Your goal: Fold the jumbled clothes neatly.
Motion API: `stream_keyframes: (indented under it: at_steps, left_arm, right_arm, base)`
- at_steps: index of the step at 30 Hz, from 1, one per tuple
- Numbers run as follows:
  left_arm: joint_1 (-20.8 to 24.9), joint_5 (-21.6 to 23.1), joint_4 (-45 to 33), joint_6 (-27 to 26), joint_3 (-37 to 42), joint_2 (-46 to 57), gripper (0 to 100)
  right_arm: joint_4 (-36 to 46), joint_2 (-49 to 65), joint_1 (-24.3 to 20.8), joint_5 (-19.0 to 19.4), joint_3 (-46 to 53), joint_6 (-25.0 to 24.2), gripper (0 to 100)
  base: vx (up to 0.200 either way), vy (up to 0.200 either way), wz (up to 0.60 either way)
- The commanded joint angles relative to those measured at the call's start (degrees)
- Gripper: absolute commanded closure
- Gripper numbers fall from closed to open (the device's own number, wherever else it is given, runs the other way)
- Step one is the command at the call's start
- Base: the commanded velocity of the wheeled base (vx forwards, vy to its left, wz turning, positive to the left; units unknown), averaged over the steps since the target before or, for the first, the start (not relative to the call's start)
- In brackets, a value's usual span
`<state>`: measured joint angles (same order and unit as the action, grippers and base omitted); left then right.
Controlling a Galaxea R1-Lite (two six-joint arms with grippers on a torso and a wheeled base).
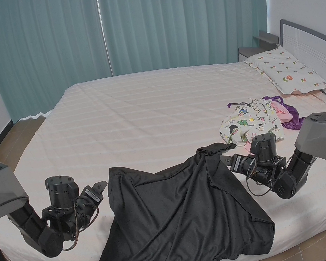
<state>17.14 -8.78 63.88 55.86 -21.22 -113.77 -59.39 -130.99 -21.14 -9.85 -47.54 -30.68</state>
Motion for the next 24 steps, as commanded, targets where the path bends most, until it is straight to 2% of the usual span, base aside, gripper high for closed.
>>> stream_keyframes:
  at_steps: [1,7,13,21,24]
  left_arm:
    - [1.14,1.66,1.60,2.15,4.09,1.10,0]
    - [0.97,2.54,1.78,5.31,2.50,-0.66,0]
    - [0.97,2.27,1.78,5.93,2.15,-1.54,0]
    - [0.44,2.62,4.76,7.25,2.77,-2.50,0]
    - [0.53,2.54,5.47,7.42,2.85,-3.30,0]
  right_arm:
    - [0.86,-2.17,-2.33,-0.61,-1.59,1.68,0]
    - [6.48,-7.09,-2.59,-1.75,-10.20,1.77,0]
    - [11.32,-10.96,-2.94,-2.10,-16.88,2.65,0]
    - [12.63,-14.82,-3.12,-2.19,-21.28,4.76,0]
    - [12.90,-15.88,-3.30,-2.28,-22.59,4.76,0]
  base:
    - [0.000,0.000,0.00]
    - [0.000,0.000,0.00]
    - [0.000,0.000,0.00]
    - [0.000,0.000,0.00]
    - [0.200,0.000,0.00]
